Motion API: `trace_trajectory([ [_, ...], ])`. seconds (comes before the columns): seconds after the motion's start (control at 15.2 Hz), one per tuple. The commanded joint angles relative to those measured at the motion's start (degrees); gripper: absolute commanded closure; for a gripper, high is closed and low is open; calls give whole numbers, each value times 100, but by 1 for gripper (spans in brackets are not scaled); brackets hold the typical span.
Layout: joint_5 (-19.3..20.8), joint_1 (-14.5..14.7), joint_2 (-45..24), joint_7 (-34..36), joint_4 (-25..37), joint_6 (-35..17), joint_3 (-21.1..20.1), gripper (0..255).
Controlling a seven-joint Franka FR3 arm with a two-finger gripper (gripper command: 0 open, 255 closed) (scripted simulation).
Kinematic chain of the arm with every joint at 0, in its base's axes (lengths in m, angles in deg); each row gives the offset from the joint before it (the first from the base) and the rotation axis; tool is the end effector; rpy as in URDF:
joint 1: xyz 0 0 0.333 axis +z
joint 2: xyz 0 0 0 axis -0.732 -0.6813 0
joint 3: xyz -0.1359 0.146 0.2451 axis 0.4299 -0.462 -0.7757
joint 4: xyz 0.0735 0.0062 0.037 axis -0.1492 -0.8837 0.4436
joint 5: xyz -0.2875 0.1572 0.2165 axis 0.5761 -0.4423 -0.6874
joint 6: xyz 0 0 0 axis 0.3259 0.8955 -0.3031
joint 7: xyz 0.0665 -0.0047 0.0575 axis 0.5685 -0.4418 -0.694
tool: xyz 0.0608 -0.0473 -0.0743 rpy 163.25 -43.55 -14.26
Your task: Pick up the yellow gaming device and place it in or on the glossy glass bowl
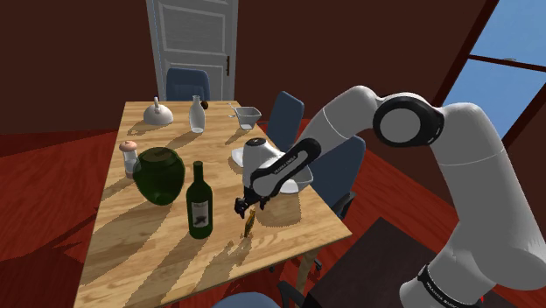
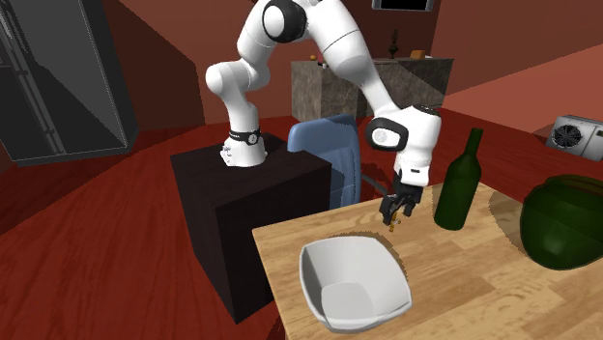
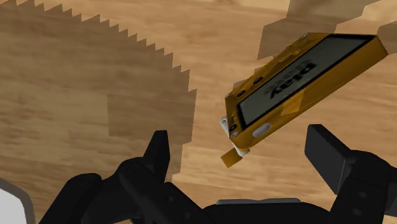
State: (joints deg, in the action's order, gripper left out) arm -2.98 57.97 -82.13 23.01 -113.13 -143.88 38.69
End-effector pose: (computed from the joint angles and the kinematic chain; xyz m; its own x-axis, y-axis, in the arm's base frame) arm 0.6136 0.1843 0.1252 0.9910 -0.1310 -0.0255 -0.1298 -0.9904 0.0466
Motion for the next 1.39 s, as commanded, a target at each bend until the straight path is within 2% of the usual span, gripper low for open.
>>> trace_trajectory([
  [0.0, 13, 6, -108, 4, 44, -65, 15, 0],
  [0.46, 13, 5, -108, 4, 45, -64, 15, 0],
  [0.53, 13, 5, -108, 4, 45, -64, 15, 255],
  [1.12, 13, 6, -108, 4, 46, -64, 15, 255],
  [1.32, -12, -15, 90, -15, -28, 61, -12, 255],
])
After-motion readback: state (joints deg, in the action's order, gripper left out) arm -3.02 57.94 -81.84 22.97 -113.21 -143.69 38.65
